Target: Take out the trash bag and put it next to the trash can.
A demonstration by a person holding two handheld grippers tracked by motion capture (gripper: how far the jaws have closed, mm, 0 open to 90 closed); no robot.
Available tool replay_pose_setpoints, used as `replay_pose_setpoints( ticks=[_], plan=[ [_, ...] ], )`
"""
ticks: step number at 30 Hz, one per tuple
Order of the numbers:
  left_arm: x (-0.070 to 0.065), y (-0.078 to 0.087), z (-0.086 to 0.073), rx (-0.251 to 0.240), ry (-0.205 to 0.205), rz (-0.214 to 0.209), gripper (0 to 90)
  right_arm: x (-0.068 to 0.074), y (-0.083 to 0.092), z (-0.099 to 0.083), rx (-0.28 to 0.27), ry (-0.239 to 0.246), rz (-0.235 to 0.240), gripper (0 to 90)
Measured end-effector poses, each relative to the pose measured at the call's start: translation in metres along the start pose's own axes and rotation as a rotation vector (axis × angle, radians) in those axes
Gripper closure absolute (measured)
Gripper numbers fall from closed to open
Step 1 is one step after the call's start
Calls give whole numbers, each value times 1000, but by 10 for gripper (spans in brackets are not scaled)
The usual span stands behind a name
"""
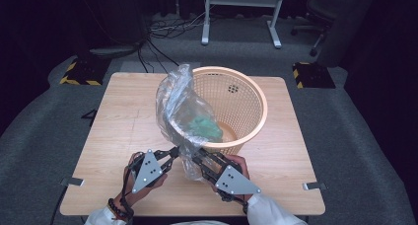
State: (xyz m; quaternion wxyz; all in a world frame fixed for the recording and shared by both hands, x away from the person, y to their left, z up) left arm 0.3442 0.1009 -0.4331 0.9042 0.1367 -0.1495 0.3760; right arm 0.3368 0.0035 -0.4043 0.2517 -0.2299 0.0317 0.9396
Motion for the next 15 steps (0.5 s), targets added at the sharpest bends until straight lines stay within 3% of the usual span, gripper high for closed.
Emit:
replay_pose_setpoints(
  ticks=[1,4,5,7,11,13,14,15],
  plan=[
    [-4,0,-1,0,-9,-20,884,0,-2,-1,15,-6,0,863],
    [-10,4,-1,-9,-43,-40,682,0,-7,-5,42,-6,16,892],
    [-11,8,1,-38,-37,-60,625,2,-8,-7,51,-1,25,895],
    [-7,17,11,-118,-23,-60,482,3,-9,-9,64,8,38,897],
    [11,32,37,-240,71,-21,382,6,-10,-13,89,29,49,899],
    [27,32,49,-229,111,60,366,9,-11,-14,103,61,48,899],
    [30,30,53,-222,136,50,349,12,-12,-15,112,84,52,899],
    [34,27,54,-189,155,66,338,14,-13,-15,115,102,53,899]
  ],
)
Point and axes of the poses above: each handheld gripper's, and its own axes: y roughly backward along the jaws, z roughly out of its top, x roughly to its left, the point moved 9 cm from there along -y, roughly forward along the jaws, and after that the axes turned 5 degrees about z, right-handed, at the moved point
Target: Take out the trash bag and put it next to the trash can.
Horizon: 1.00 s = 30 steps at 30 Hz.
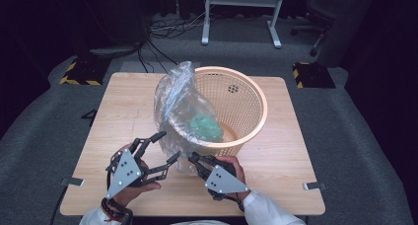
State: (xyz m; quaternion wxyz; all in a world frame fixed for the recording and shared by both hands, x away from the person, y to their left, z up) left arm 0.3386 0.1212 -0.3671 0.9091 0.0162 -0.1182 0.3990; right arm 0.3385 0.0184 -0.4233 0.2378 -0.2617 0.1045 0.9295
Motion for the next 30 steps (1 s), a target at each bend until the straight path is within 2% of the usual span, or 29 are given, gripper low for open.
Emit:
replay_pose_setpoints(
  ticks=[2,3,5,7,8,9,11,12,14,16,17,18,19,20,22,24,25,27,29,30],
  plan=[
    [1,-7,0,25,24,-16,316,6,-2,1,12,49,-1,899],
    [1,-10,-3,57,14,4,304,10,-3,0,21,84,4,899],
    [0,-14,-10,90,-7,9,289,18,-4,1,22,127,17,899],
    [0,-17,-18,128,-1,15,300,24,-4,1,22,157,26,899],
    [2,-17,-22,141,-15,30,320,26,-3,0,26,163,30,899],
    [3,-17,-25,149,-35,41,376,27,-3,0,27,169,30,898],
    [1,-17,-30,159,-48,15,529,27,-2,-2,30,154,32,898],
    [1,-16,-32,160,-62,19,600,26,-2,-3,33,146,31,897],
    [1,-17,-33,164,-97,11,710,23,1,-7,37,121,29,880],
    [1,-16,-34,147,-117,4,864,21,5,-12,37,83,26,824],
    [2,-17,-35,139,-114,13,886,20,8,-16,43,56,29,793],
    [5,-18,-36,130,-123,44,892,18,12,-19,39,34,33,743],
    [8,-18,-37,117,-115,59,894,17,17,-21,37,10,35,697],
    [13,-17,-37,94,-81,71,895,17,22,-24,38,-12,43,678],
    [24,-15,-40,69,-52,121,896,15,36,-31,48,-47,59,621],
    [37,-12,-48,60,16,151,897,13,53,-39,61,-104,87,600],
    [42,-12,-55,74,32,161,897,11,63,-44,68,-136,98,589],
    [50,-10,-69,119,20,183,897,6,82,-56,101,-193,136,565],
    [56,-8,-82,174,-1,198,897,-4,102,-70,152,-239,115,553],
    [60,-5,-87,197,2,203,897,-8,111,-78,183,-261,114,533]
  ],
)
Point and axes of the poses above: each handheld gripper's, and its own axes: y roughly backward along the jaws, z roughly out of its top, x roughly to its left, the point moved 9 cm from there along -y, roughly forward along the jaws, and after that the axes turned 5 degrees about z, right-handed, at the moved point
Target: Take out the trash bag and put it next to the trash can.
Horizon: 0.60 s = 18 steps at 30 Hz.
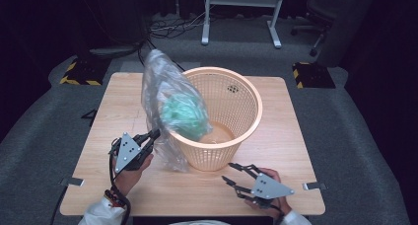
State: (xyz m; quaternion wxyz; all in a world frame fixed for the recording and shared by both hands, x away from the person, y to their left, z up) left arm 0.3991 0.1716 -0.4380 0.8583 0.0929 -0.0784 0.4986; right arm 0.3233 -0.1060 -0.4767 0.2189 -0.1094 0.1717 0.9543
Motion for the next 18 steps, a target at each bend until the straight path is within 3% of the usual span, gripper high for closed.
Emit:
replay_pose_setpoints(
  ticks=[2,4,5,7,9,11,12,13,14,15,16,18],
  plan=[
    [9,2,-11,57,-13,12,897,-16,15,-20,94,-49,-59,516],
    [21,7,-22,95,4,23,897,-32,29,-45,201,-104,-86,492],
    [25,9,-29,131,26,14,897,-40,36,-56,231,-146,-111,491],
    [35,11,-42,171,34,45,896,-53,47,-76,282,-244,-124,461],
    [39,10,-58,263,26,42,896,-62,56,-91,320,-276,-157,461],
    [40,8,-74,346,45,-1,890,-64,59,-99,344,-315,-133,446],
    [39,6,-82,382,68,-15,804,-65,60,-102,355,-312,-142,427],
    [41,5,-88,412,92,-11,614,-66,61,-105,366,-314,-148,410],
    [40,5,-93,433,125,-34,460,-66,61,-108,384,-333,-142,391],
    [40,6,-96,437,142,-48,369,-66,61,-111,389,-339,-135,376],
    [37,8,-96,436,154,-79,311,-66,61,-113,393,-349,-128,365],
    [36,12,-92,406,148,-101,270,-66,62,-116,401,-358,-132,326]
  ],
)
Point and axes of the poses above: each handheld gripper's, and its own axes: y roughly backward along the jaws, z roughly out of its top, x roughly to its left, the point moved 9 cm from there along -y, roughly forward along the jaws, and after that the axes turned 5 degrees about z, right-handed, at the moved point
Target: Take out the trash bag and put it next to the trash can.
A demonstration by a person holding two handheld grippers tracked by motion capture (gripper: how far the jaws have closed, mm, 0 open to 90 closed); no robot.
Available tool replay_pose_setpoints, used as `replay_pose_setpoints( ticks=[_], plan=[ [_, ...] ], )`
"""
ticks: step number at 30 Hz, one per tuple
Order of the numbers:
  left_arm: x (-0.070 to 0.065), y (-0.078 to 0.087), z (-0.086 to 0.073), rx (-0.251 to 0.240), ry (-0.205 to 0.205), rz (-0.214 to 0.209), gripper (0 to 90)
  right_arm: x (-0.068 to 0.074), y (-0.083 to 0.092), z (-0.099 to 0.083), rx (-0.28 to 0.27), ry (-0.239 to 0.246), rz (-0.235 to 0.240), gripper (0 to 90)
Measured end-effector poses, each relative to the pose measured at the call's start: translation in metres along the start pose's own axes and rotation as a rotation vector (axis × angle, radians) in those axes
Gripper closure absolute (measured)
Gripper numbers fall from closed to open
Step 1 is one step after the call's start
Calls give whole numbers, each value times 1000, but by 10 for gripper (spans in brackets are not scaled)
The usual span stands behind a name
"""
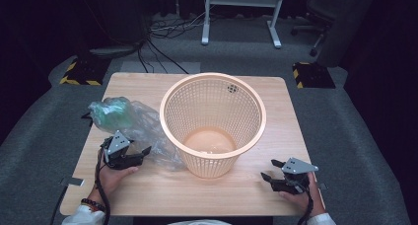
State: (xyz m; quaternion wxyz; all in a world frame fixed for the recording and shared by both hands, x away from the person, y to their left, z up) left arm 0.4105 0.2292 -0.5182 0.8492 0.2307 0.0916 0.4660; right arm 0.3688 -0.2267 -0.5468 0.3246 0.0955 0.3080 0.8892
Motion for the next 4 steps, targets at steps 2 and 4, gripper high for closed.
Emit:
replay_pose_setpoints(
  ticks=[2,4],
  plan=[
    [-2,2,-1,0,1,-19,234,0,1,1,-11,-3,2,306],
    [-2,3,-4,-3,-7,-5,216,-1,2,1,-19,-8,-1,291]
  ],
)
Point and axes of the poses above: each handheld gripper's, and its own axes: y roughly backward along the jaws, z roughly out of its top, x roughly to its left, the point moved 9 cm from there along -y, roughly forward along the jaws, and after that the axes turned 5 degrees about z, right-handed, at the moved point
